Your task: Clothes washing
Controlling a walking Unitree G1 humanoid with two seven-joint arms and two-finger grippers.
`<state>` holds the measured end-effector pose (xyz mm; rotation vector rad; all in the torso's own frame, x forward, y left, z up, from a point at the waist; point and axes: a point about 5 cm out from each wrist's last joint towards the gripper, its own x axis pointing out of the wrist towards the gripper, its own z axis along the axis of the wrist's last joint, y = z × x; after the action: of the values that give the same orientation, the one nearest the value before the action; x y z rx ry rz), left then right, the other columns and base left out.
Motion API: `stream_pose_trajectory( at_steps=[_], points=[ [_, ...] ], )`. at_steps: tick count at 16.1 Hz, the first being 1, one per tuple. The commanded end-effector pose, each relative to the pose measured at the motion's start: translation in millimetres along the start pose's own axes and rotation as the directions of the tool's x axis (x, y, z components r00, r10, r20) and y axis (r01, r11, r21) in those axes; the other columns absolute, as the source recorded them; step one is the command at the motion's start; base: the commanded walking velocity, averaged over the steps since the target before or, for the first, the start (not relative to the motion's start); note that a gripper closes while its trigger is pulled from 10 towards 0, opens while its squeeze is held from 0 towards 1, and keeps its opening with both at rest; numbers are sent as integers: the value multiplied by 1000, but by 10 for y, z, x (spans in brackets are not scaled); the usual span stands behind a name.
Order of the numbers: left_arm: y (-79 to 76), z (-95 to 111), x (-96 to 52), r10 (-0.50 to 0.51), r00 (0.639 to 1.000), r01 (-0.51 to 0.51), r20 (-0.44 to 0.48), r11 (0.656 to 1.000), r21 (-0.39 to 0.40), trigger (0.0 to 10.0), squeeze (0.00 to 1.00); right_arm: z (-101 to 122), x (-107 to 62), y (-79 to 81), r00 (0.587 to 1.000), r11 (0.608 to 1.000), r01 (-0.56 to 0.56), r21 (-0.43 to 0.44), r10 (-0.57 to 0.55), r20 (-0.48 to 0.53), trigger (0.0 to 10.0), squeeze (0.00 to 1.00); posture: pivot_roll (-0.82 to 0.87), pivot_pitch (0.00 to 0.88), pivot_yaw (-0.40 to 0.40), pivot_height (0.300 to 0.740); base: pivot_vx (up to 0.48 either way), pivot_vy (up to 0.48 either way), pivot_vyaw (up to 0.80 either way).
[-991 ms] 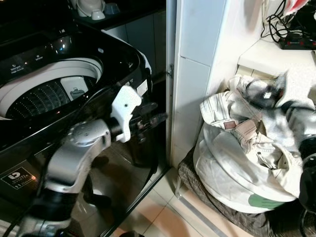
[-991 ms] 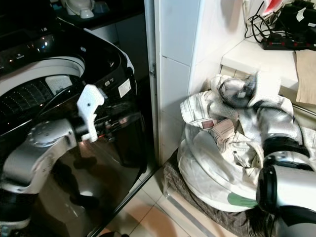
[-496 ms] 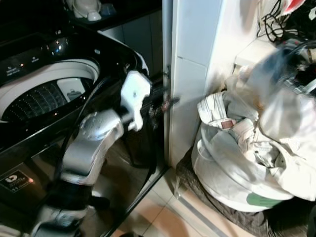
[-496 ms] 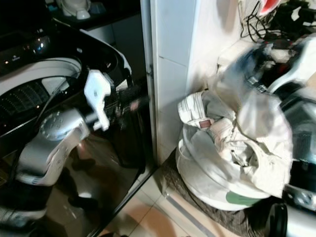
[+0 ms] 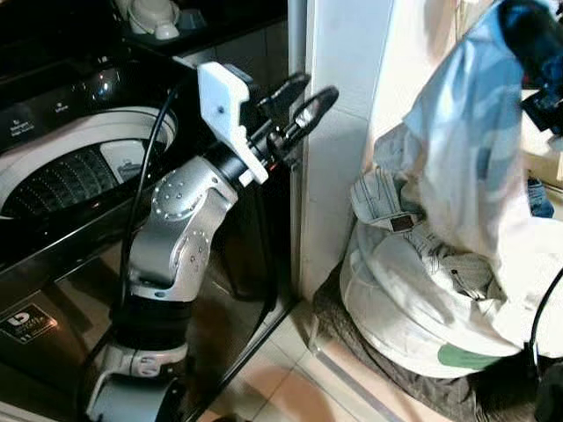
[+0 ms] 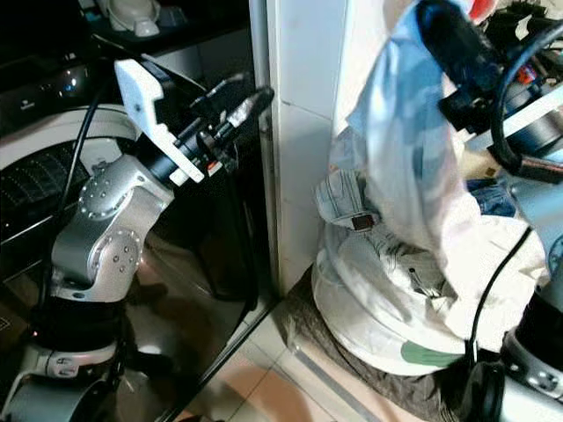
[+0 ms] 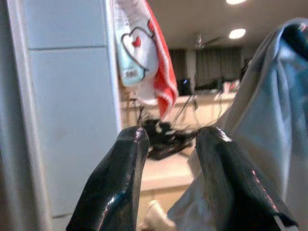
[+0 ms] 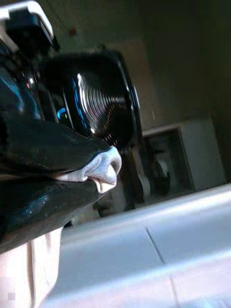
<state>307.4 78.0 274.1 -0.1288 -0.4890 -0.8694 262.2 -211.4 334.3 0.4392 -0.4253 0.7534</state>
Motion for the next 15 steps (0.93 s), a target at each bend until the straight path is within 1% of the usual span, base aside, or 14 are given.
stream_pose_trajectory(
  at_steps=[1,2,3,4,5,6,8,9,11,12,13,15],
  points=[
    [-89,12,19,-48,999,48,14,998,-30,10000,0,-98,-5,69,999,998,-33,47,34,-40,0,0,-82,0,33,740,0,0,0],
    [-117,-2,27,-58,998,59,13,997,-39,10000,0,-128,-14,71,998,997,-34,65,37,-46,0,0,-81,0,29,740,0,0,0],
    [-163,-20,48,-70,997,71,22,996,-58,10000,0,-175,-31,99,997,994,-44,105,50,-58,0,0,-81,0,29,740,0,0,0],
    [-232,-14,79,-94,994,99,54,989,-107,10000,0,-248,-49,148,993,988,-72,139,84,-83,0,0,-81,0,28,740,0,0,0],
    [-299,8,107,-134,987,150,93,969,-195,10000,1000,-312,-63,184,989,982,-91,163,109,-104,0,0,-81,0,28,740,0,0,0],
    [-349,10,112,-183,978,201,100,952,-229,10000,1000,-340,-68,198,988,980,-93,177,114,-108,0,0,-81,0,28,740,0,0,0],
    [-408,-104,92,-244,969,244,25,950,-193,10000,1000,-362,-67,222,986,975,-102,198,125,-107,0,0,-87,0,29,740,0,0,0],
    [-414,-126,90,-250,968,248,13,950,-188,10000,1000,-366,-68,231,986,974,-104,202,128,-109,0,0,-87,0,29,740,0,0,0],
    [-427,-251,90,-254,966,242,-49,954,-175,10000,1000,-389,-68,270,983,969,-113,220,141,-116,0,0,-92,0,29,740,0,0,0],
    [-431,-290,81,-252,966,238,-62,954,-183,10000,0,-389,-61,298,981,965,-130,230,158,-109,0,0,-92,0,29,740,0,0,0],
    [-436,-306,80,-252,966,236,-63,952,-194,10000,0,-391,-59,312,980,962,-137,235,166,-107,0,0,-95,0,30,740,0,0,0],
    [-437,-383,101,-226,970,209,-86,963,-169,10000,0,-399,-50,350,976,956,-158,248,189,-105,0,0,-95,0,30,740,0,0,0]
  ],
)
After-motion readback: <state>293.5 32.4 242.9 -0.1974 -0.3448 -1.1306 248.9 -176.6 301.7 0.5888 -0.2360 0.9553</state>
